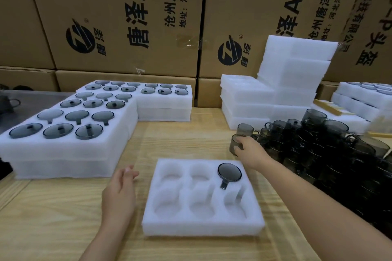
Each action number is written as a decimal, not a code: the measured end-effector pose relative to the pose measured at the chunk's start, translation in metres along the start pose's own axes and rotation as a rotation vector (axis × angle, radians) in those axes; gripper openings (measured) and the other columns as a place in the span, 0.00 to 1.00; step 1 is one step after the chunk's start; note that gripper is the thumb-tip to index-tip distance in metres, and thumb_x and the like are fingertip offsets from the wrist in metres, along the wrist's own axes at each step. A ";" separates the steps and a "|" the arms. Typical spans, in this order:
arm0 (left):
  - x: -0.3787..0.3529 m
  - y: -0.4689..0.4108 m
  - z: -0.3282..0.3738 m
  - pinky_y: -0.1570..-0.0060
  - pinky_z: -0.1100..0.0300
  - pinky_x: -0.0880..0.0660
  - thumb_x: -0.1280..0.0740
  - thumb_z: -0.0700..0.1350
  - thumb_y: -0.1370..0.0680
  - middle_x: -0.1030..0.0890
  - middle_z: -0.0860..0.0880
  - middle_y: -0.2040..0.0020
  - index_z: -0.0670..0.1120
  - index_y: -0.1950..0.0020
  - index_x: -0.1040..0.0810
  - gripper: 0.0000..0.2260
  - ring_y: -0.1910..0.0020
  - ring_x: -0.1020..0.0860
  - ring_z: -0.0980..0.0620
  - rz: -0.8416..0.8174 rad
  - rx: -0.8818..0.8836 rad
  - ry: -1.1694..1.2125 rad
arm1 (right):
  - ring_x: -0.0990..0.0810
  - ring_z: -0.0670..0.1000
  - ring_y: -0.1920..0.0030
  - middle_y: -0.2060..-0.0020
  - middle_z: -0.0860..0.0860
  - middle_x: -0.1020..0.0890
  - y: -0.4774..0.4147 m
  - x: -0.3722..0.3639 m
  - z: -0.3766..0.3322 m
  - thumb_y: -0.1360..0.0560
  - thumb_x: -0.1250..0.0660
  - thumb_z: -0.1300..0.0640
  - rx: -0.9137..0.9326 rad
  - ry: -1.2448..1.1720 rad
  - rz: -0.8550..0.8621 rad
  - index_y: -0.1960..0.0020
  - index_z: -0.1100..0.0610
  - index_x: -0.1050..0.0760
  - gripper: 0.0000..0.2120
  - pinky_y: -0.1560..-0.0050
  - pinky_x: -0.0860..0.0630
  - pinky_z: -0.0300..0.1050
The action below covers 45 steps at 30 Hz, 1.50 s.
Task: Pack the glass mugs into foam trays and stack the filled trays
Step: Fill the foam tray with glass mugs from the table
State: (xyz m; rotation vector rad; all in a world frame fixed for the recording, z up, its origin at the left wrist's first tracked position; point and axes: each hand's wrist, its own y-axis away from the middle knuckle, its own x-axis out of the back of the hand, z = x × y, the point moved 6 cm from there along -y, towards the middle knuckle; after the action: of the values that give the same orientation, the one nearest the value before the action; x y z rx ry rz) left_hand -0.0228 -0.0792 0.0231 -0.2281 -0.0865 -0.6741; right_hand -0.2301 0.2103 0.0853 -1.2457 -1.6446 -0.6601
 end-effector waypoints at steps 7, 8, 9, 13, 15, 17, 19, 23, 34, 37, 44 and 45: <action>0.001 0.001 0.000 0.48 0.56 0.33 0.43 0.46 0.18 0.17 0.52 0.55 0.54 0.54 0.24 0.10 0.48 0.21 0.47 0.011 -0.008 -0.007 | 0.25 0.51 0.60 0.64 0.48 0.26 0.027 0.015 0.005 0.25 0.37 0.41 -0.099 0.203 0.135 0.68 0.56 0.28 0.21 0.66 0.31 0.43; 0.001 0.000 0.000 0.48 0.55 0.33 0.43 0.46 0.18 0.17 0.52 0.57 0.53 0.52 0.24 0.09 0.48 0.21 0.47 0.010 -0.009 -0.005 | 0.25 0.51 0.58 0.61 0.48 0.26 0.031 0.016 0.006 0.26 0.36 0.40 -0.100 0.248 0.135 0.68 0.55 0.28 0.20 0.64 0.32 0.43; 0.001 0.000 -0.001 0.48 0.55 0.33 0.43 0.46 0.18 0.17 0.53 0.57 0.52 0.51 0.23 0.09 0.48 0.21 0.47 0.009 -0.010 -0.004 | 0.25 0.52 0.56 0.59 0.49 0.26 0.034 0.018 0.008 0.26 0.35 0.40 -0.090 0.286 0.129 0.67 0.54 0.29 0.20 0.63 0.31 0.43; 0.000 -0.001 -0.002 0.50 0.56 0.33 0.43 0.46 0.18 0.18 0.56 0.59 0.50 0.48 0.23 0.09 0.50 0.21 0.49 0.002 -0.013 -0.003 | 0.24 0.54 0.53 0.52 0.49 0.28 0.051 0.026 0.019 0.29 0.32 0.41 -0.085 0.302 0.137 0.69 0.53 0.35 0.20 0.60 0.32 0.43; 0.000 0.000 -0.002 0.51 0.57 0.33 0.43 0.46 0.18 0.18 0.56 0.59 0.50 0.49 0.23 0.09 0.51 0.21 0.50 0.004 -0.015 0.001 | 0.24 0.54 0.55 0.53 0.49 0.28 0.058 0.030 0.028 0.30 0.31 0.40 -0.123 0.293 0.145 0.69 0.54 0.34 0.22 0.61 0.33 0.43; -0.001 -0.001 -0.002 0.52 0.57 0.34 0.43 0.46 0.18 0.18 0.56 0.60 0.51 0.49 0.23 0.09 0.52 0.21 0.50 0.003 -0.013 -0.007 | 0.23 0.55 0.55 0.57 0.51 0.26 0.064 0.033 0.037 0.30 0.29 0.42 -0.170 0.261 0.150 0.68 0.55 0.33 0.20 0.62 0.33 0.43; 0.000 -0.001 -0.001 0.52 0.58 0.34 0.42 0.45 0.18 0.18 0.56 0.60 0.50 0.49 0.23 0.08 0.53 0.21 0.51 0.007 -0.010 -0.013 | 0.24 0.54 0.51 0.55 0.51 0.23 0.067 0.033 0.045 0.30 0.28 0.48 -0.183 0.173 0.137 0.60 0.55 0.29 0.13 0.59 0.31 0.44; 0.000 -0.001 -0.001 0.53 0.59 0.35 0.41 0.45 0.19 0.18 0.58 0.61 0.50 0.50 0.23 0.07 0.53 0.22 0.52 0.006 0.003 -0.014 | 0.27 0.55 0.38 0.37 0.53 0.26 0.072 0.031 0.050 0.30 0.30 0.60 -0.193 0.009 0.014 0.31 0.54 0.34 0.29 0.46 0.34 0.39; -0.028 0.021 0.019 0.49 0.62 0.26 0.32 0.54 0.27 0.22 0.56 0.41 0.57 0.37 0.28 0.18 0.43 0.22 0.59 -0.431 -0.051 0.297 | 0.28 0.62 0.39 0.40 0.59 0.26 0.072 0.019 0.049 0.23 0.40 0.41 -0.295 0.216 0.082 0.31 0.47 0.32 0.22 0.39 0.29 0.52; -0.036 0.025 0.017 0.55 0.73 0.27 0.28 0.48 0.32 0.24 0.63 0.39 0.60 0.36 0.29 0.25 0.44 0.24 0.70 -0.572 -0.032 0.313 | 0.28 0.60 0.38 0.40 0.58 0.25 0.070 0.025 0.042 0.22 0.38 0.48 -0.235 0.145 0.103 0.33 0.49 0.30 0.19 0.38 0.31 0.50; -0.038 0.026 0.017 0.57 0.77 0.29 0.30 0.46 0.34 0.26 0.61 0.35 0.56 0.36 0.26 0.26 0.47 0.24 0.72 -0.585 -0.061 0.295 | 0.25 0.48 0.43 0.45 0.45 0.23 0.078 0.057 -0.044 0.23 0.34 0.57 0.237 -0.325 0.257 0.37 0.44 0.26 0.16 0.42 0.31 0.41; -0.037 0.026 0.017 0.57 0.77 0.28 0.30 0.46 0.34 0.27 0.61 0.35 0.56 0.36 0.26 0.26 0.47 0.24 0.71 -0.586 -0.057 0.297 | 0.25 0.45 0.43 0.44 0.43 0.23 0.080 0.053 -0.060 0.23 0.35 0.56 0.293 -0.360 0.181 0.39 0.40 0.27 0.16 0.42 0.31 0.40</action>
State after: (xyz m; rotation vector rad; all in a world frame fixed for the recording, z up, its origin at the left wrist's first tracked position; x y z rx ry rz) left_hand -0.0357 -0.0331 0.0293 -0.1540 0.1582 -1.2877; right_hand -0.1364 0.2102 0.1485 -1.3269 -1.8123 -0.0781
